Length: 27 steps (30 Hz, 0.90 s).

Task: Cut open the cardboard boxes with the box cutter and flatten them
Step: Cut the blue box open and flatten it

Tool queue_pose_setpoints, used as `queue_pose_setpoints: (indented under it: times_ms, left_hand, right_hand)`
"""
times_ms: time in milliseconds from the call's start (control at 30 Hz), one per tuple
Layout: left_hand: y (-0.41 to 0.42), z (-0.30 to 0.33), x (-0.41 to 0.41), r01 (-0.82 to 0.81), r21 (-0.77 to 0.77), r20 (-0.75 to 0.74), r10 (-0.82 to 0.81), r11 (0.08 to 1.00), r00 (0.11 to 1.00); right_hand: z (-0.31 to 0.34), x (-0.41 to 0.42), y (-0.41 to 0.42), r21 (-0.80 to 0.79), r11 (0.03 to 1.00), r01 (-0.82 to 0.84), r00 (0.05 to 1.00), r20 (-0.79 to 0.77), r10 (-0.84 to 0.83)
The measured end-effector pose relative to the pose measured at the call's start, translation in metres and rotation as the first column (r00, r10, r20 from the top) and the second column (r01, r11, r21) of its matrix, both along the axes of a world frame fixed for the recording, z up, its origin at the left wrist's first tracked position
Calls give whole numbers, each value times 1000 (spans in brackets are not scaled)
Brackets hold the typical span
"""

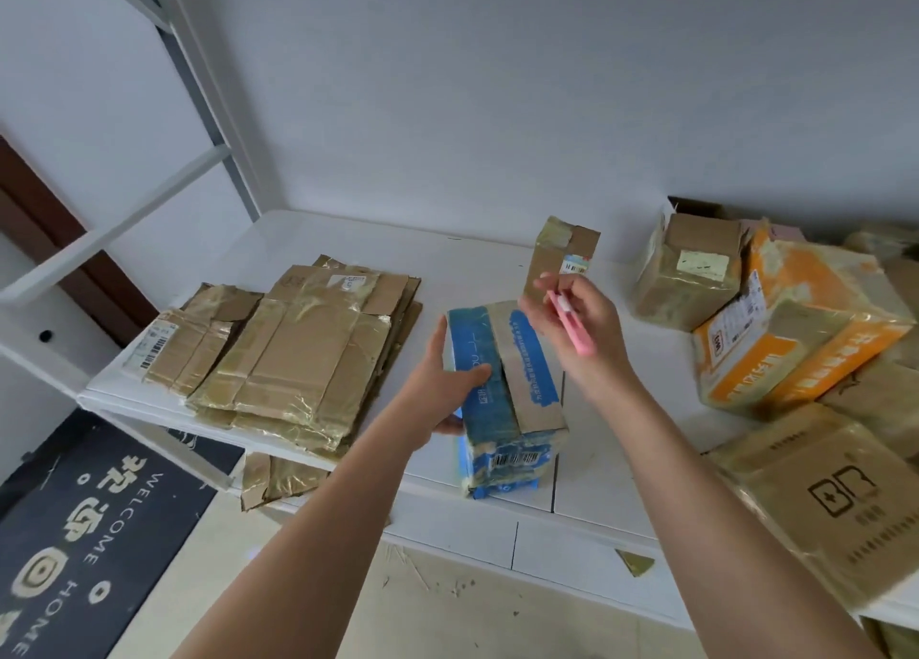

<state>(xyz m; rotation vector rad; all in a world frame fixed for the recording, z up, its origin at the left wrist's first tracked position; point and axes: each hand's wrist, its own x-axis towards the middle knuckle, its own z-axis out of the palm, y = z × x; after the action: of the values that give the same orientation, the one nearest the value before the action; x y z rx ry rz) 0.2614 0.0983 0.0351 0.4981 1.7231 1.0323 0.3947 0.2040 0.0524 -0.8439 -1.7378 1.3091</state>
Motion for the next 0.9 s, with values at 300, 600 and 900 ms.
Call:
queue_pose_setpoints:
  times_ms: [300,600,900]
  left_hand:
    - [-5,-11,-3,-14,7,-18,14,1000,1000]
    - [-7,-17,-3,-14,28,-41,15,1000,999]
    - [-6,-19,0,-51,37,-74,53,998,996]
  right_hand:
    - [-31,-22,-1,26,1000,8,1000,21,-9]
    - [-37,-28,1,206,975,-77,986,159,44]
    - [-33,-35,2,427,891,-153,942,336,0]
